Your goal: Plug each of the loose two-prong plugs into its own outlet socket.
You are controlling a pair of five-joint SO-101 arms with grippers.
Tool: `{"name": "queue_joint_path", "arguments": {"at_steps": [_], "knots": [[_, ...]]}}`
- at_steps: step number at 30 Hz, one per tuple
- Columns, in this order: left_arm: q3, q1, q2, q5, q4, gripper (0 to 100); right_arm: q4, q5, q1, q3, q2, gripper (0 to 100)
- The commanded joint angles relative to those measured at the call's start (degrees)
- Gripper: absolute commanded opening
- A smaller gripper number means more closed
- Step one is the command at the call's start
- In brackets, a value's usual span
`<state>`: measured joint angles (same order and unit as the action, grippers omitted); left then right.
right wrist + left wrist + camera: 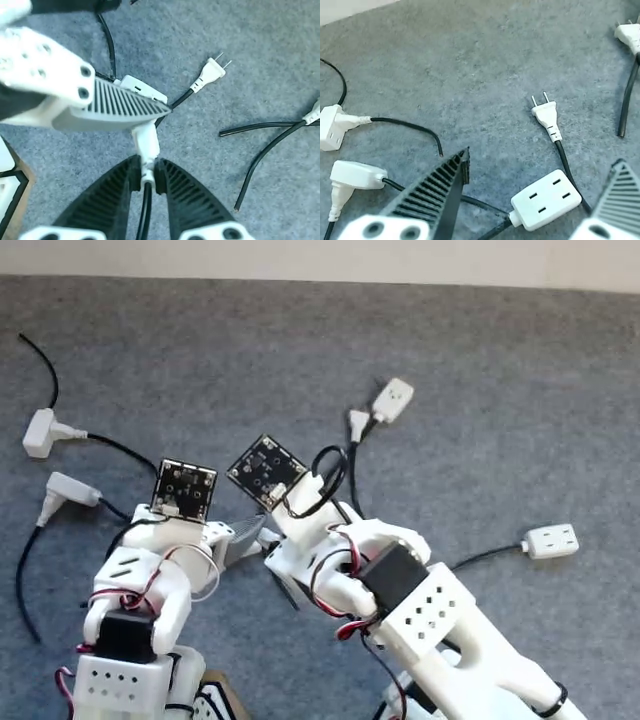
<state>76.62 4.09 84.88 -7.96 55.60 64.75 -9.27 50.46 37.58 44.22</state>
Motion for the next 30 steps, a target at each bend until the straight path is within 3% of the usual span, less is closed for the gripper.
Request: {"name": "queue_joint_path", "arguments": {"at_steps": [1,7,14,18,22,30], "knots": [[-0.1,2.5,-0.5,-0.1,-0.4,42,-0.1,0.7,0.3,-5.0,1.7,0.5],[-0.7,1.8,-0.5,-0.1,-0.4,42,0.0,0.7,0.3,-4.5,1.5,0.5],[-12.4,-8.9,-4.4,0.3,2.3,42,0.0,1.9,-2.7,-4.9,-2.4,0.5],[-26.3,-11.6,-18.4,0.3,8.0,42,1.7,2.8,-3.1,-9.0,-10.9,0.5],[-44.6,-18.5,-35.8,0.0,13.8,42,6.4,4.8,-2.9,-18.1,-18.1,0.5],[-75.6,-41.4,-71.8,-0.1,16.8,42,20.7,7.2,-2.9,-39.4,-35.1,0.5]]}}
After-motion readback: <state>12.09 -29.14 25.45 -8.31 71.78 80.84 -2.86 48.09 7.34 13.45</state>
